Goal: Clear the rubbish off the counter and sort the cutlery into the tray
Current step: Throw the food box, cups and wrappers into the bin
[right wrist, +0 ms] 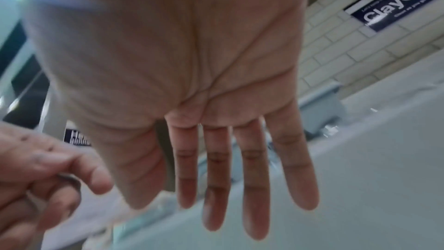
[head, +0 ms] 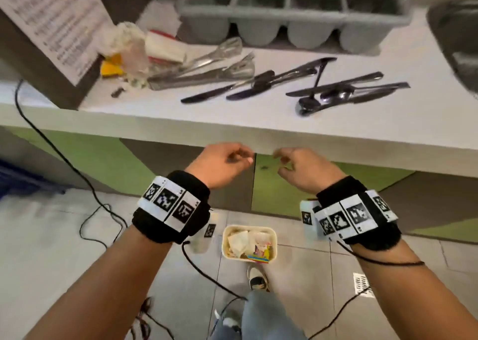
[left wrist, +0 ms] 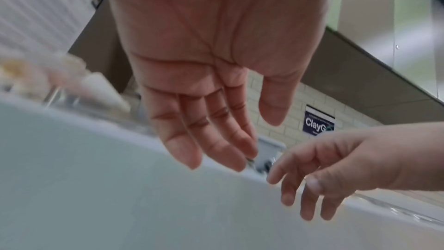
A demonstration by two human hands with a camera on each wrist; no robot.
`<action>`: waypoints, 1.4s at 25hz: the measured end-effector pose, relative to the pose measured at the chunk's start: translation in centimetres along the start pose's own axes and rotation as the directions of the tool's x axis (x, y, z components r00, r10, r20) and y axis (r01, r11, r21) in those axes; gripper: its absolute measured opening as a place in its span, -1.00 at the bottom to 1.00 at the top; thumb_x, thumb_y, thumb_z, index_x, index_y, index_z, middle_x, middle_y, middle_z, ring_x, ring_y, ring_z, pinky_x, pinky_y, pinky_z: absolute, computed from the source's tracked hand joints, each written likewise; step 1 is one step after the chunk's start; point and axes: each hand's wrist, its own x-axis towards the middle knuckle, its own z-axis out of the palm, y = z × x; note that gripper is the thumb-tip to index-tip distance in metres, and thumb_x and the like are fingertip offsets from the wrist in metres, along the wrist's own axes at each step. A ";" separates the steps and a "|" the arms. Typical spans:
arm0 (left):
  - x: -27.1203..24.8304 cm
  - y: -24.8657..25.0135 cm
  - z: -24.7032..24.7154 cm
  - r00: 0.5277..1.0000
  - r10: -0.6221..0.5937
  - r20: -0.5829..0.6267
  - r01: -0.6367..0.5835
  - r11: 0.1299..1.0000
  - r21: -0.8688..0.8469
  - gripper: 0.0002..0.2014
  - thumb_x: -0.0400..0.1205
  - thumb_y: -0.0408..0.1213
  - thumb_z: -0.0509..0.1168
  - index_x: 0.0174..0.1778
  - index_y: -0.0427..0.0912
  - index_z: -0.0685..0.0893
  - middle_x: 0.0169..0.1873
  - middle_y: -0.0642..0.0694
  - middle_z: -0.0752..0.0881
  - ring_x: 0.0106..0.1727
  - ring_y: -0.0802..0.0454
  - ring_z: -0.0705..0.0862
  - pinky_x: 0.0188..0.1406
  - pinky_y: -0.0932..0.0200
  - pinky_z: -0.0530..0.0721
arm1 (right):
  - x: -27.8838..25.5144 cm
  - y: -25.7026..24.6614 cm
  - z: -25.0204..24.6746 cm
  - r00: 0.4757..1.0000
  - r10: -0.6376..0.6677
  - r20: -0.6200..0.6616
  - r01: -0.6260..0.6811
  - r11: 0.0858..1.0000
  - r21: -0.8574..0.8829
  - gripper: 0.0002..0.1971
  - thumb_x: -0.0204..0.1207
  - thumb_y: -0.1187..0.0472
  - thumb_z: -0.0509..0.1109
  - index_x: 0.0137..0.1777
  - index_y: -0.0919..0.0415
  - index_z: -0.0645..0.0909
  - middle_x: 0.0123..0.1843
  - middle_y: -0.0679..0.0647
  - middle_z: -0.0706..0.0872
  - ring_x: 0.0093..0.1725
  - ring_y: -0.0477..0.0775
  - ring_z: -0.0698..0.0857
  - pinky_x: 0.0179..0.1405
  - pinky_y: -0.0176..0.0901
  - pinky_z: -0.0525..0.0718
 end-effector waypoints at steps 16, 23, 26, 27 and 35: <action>7.9 -3.5 -19.8 0.759 -0.170 -0.628 0.298 0.949 0.103 -0.51 0.51 -0.29 0.35 0.39 -0.09 0.52 0.44 -0.26 0.39 0.41 -0.23 0.48 0.48 0.04 0.41 | 15.3 -13.2 -11.3 0.947 -0.259 -0.193 0.261 0.965 -0.013 -0.69 0.53 0.23 0.30 0.27 0.14 0.59 0.30 0.15 0.63 0.23 0.13 0.61 0.19 -0.13 0.56; 14.0 -9.1 -26.1 0.881 -0.200 -0.429 0.353 0.881 0.316 0.00 0.32 0.05 0.51 0.60 0.16 0.07 0.64 -0.26 0.02 0.64 -0.34 -0.02 0.66 -0.17 0.08 | 24.3 -19.9 -8.3 0.973 -0.213 -0.091 0.199 0.970 -0.142 -0.54 0.48 0.25 0.35 0.39 0.16 0.44 0.42 0.21 0.46 0.38 0.29 0.49 0.35 0.05 0.54; 15.8 -10.5 -27.8 0.929 -0.278 -0.245 0.363 0.816 0.450 0.13 0.26 0.11 0.53 0.60 0.24 -0.10 0.67 -0.22 -0.08 0.66 -0.33 -0.06 0.64 -0.24 0.08 | 26.7 -21.1 -7.3 0.987 -0.159 -0.024 0.153 0.976 -0.157 -0.32 0.44 0.30 0.39 0.53 0.13 0.21 0.55 0.21 0.32 0.47 0.32 0.38 0.43 0.17 0.50; 16.2 -10.7 -28.1 0.941 -0.285 -0.183 0.338 0.831 0.441 0.09 0.28 0.08 0.53 0.61 0.23 -0.06 0.66 -0.21 0.04 0.64 -0.29 0.09 0.63 -0.21 0.19 | 27.1 -21.3 -7.3 0.988 -0.148 -0.041 0.140 0.979 -0.151 -0.30 0.45 0.30 0.38 0.55 0.12 0.17 0.54 0.22 0.35 0.46 0.32 0.40 0.43 0.18 0.51; 17.3 -11.0 -28.7 0.897 -0.095 -0.432 0.203 0.956 0.212 -0.75 0.60 -0.25 0.22 0.14 -0.07 0.71 0.13 -0.20 0.78 0.12 -0.18 0.72 0.11 0.11 0.63 | 28.3 -21.7 -7.8 0.966 -0.072 -0.248 0.049 0.994 -0.099 -0.62 0.57 0.38 0.18 0.40 0.29 0.43 0.29 0.31 0.64 0.25 0.32 0.65 0.24 0.05 0.61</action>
